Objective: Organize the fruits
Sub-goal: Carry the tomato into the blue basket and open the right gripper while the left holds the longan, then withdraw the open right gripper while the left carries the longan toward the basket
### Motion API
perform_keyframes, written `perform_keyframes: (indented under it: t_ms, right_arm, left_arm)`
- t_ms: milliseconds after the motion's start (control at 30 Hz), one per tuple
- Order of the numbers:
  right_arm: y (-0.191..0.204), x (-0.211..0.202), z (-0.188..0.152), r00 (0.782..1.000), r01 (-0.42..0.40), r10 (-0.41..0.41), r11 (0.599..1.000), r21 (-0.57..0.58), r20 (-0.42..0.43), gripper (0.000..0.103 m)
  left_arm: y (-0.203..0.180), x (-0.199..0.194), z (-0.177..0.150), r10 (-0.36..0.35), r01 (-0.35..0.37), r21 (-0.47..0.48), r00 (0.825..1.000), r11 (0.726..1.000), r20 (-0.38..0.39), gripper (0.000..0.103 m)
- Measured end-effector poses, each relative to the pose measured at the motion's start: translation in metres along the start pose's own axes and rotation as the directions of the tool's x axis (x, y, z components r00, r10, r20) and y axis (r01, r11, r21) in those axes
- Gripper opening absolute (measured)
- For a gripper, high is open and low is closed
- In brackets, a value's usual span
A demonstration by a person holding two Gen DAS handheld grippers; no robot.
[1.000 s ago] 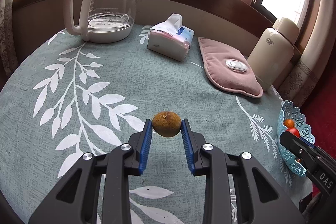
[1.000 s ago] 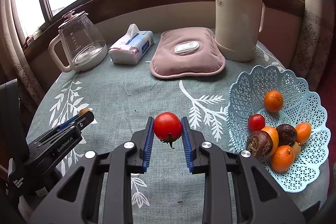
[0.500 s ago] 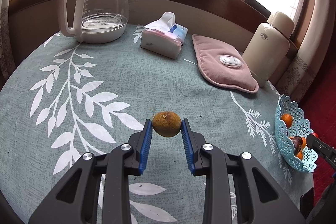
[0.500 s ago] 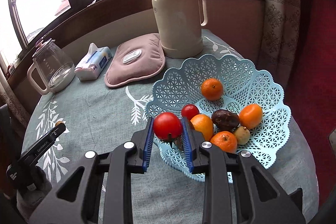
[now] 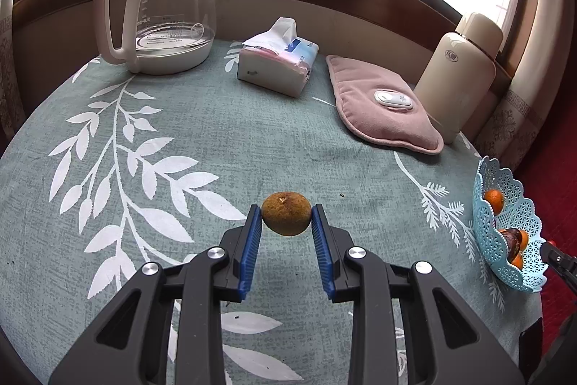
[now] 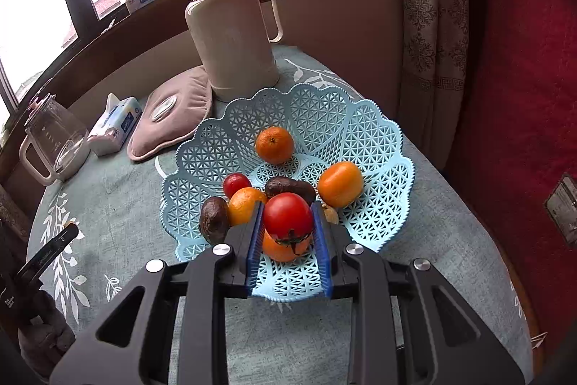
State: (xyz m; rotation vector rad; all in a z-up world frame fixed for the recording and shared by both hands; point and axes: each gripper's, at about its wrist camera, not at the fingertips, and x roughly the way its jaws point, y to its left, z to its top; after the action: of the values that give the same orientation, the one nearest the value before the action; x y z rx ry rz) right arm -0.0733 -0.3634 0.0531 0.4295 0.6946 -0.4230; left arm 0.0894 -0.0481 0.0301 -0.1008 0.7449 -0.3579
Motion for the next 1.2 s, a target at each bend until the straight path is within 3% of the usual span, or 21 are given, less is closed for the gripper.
perform_keyframes:
  t_ms: [500,633,800,933,1200]
  right_arm:
    - [-0.010,0.003,-0.004,1.000,-0.001,0.001,1.000,0.027,-0.015,0.028]
    - [-0.013,-0.001,-0.003,1.000,0.002,-0.002,0.999,0.045,0.002,0.042]
    - [-0.021,-0.008,-0.004,1.000,0.007,-0.008,0.997,0.071,0.024,0.044]
    - [-0.028,-0.017,-0.007,0.998,0.017,-0.023,0.995,0.097,0.053,0.055]
    - [-0.045,-0.029,-0.030,0.998,0.001,-0.010,0.989,0.149,0.055,0.059]
  left_arm:
    - [-0.002,0.002,-0.001,0.000,0.000,0.007,1.000,1.000,-0.002,0.029]
    - [-0.002,0.002,-0.002,0.001,-0.001,0.006,1.000,1.000,-0.002,0.029]
    - [-0.004,0.002,-0.002,-0.002,0.002,0.011,1.000,1.000,-0.001,0.029]
    - [-0.006,0.000,-0.002,-0.007,0.007,0.018,1.000,1.000,0.006,0.029]
    - [-0.020,-0.008,-0.004,-0.063,0.061,0.066,0.998,0.996,0.017,0.029]
